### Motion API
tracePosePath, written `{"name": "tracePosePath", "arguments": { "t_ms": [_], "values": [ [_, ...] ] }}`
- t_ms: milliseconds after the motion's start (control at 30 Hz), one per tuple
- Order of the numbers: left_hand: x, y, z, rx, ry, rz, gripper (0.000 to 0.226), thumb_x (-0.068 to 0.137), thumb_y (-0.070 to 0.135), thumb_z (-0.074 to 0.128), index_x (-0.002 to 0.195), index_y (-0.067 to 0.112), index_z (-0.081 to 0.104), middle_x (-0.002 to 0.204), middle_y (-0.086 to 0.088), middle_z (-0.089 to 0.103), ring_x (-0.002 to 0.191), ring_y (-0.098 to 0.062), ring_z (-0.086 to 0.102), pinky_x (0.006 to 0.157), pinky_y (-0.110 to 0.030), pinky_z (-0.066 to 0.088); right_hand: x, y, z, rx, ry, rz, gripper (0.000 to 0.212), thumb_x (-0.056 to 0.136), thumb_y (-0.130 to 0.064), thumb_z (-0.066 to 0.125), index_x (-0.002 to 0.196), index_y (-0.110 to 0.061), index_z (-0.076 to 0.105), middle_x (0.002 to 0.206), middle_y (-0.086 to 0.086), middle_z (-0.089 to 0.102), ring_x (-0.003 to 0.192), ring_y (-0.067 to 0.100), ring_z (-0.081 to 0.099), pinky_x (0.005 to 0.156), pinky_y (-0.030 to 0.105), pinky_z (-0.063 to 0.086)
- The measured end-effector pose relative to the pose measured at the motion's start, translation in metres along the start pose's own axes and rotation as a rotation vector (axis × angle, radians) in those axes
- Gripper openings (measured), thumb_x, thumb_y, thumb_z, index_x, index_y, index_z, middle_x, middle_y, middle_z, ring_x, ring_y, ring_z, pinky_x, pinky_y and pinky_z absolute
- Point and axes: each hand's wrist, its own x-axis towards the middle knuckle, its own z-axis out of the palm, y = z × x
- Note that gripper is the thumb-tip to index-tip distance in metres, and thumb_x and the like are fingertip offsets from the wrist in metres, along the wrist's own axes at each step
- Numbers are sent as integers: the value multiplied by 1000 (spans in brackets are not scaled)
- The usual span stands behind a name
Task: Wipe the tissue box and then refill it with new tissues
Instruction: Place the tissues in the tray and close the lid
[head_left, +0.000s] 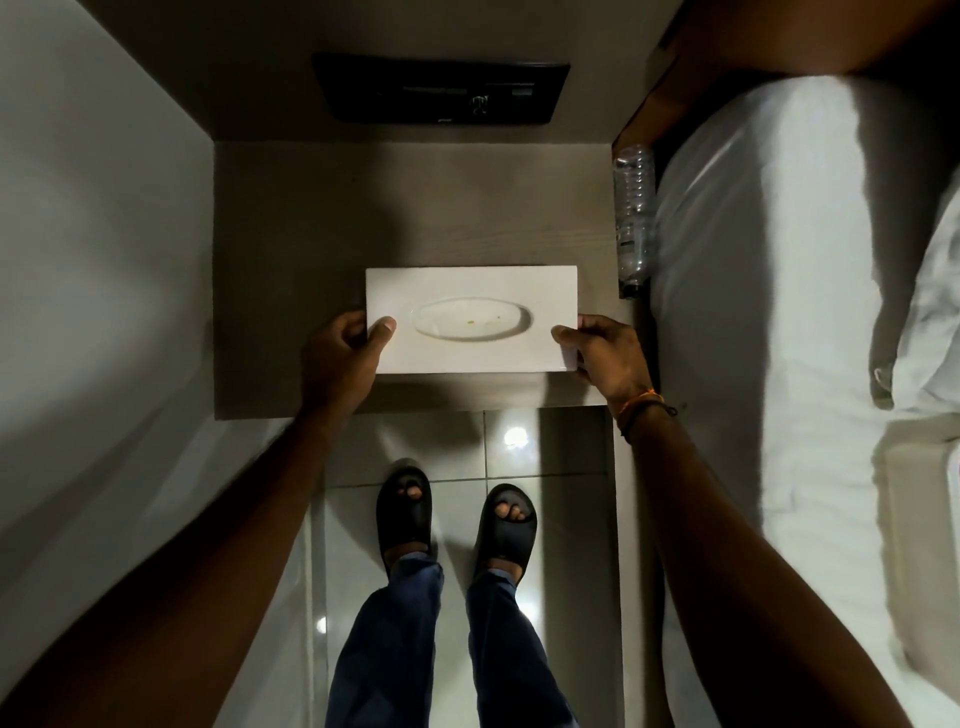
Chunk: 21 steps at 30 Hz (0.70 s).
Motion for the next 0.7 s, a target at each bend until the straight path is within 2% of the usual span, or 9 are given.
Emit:
{"name": "tracePosePath", "arguments": {
  "t_ms": [67, 200, 267, 400, 533, 600, 700],
  "values": [
    [4, -2, 1, -26, 18, -15, 30, 88, 51, 70, 107, 28, 70, 82, 22, 65, 83, 1, 65, 70, -22, 52, 0, 2, 0, -1, 10, -4, 13, 87, -26, 79, 100, -24, 79, 107, 0, 79, 108, 24, 73, 96, 45, 60],
    [10, -2, 4, -88, 22, -16, 27, 86, 51, 71, 106, 33, 68, 89, 17, 70, 87, -6, 69, 78, -29, 57, 0, 3, -1, 16, 13, -10, 3, 90, -27, 75, 93, -26, 75, 108, 3, 78, 109, 27, 72, 83, 38, 60],
    [13, -2, 7, -95, 19, -18, 31, 87, 48, 72, 109, 27, 69, 94, 9, 72, 91, -13, 70, 81, -32, 58, 3, 0, -2, 19, 10, -4, 8, 92, -27, 74, 99, -24, 74, 110, 5, 77, 110, 28, 71, 79, 36, 59],
    [14, -3, 9, -109, 16, -34, 37, 86, 44, 76, 112, 17, 71, 92, 7, 72, 89, -12, 70, 79, -28, 57, 7, -2, -2, 23, -5, 34, 14, 91, -25, 74, 105, -21, 73, 109, 3, 75, 110, 28, 69, 69, 30, 55],
    [14, -3, 10, -136, 11, -66, 35, 85, 39, 79, 111, 17, 72, 92, 7, 73, 87, -11, 70, 76, -24, 55, 9, 1, -5, 40, -27, 62, 9, 88, -21, 77, 97, -22, 76, 110, 4, 76, 111, 29, 70, 71, 29, 55],
    [16, -3, 9, -155, 10, -89, 34, 83, 40, 80, 109, 18, 73, 89, 12, 73, 84, -5, 70, 72, -19, 52, 10, 1, -5, 38, -16, 64, 15, 87, -22, 78, 102, -19, 76, 112, 6, 76, 111, 30, 70, 73, 29, 55],
    [18, -3, 9, -158, 1, -104, 37, 83, 41, 79, 110, 16, 73, 95, 4, 76, 83, -6, 69, 73, -21, 52, 11, 4, -5, 34, -8, 57, 24, 88, -24, 78, 110, -15, 74, 118, 7, 75, 114, 31, 68, 71, 29, 54]
  ]
}}
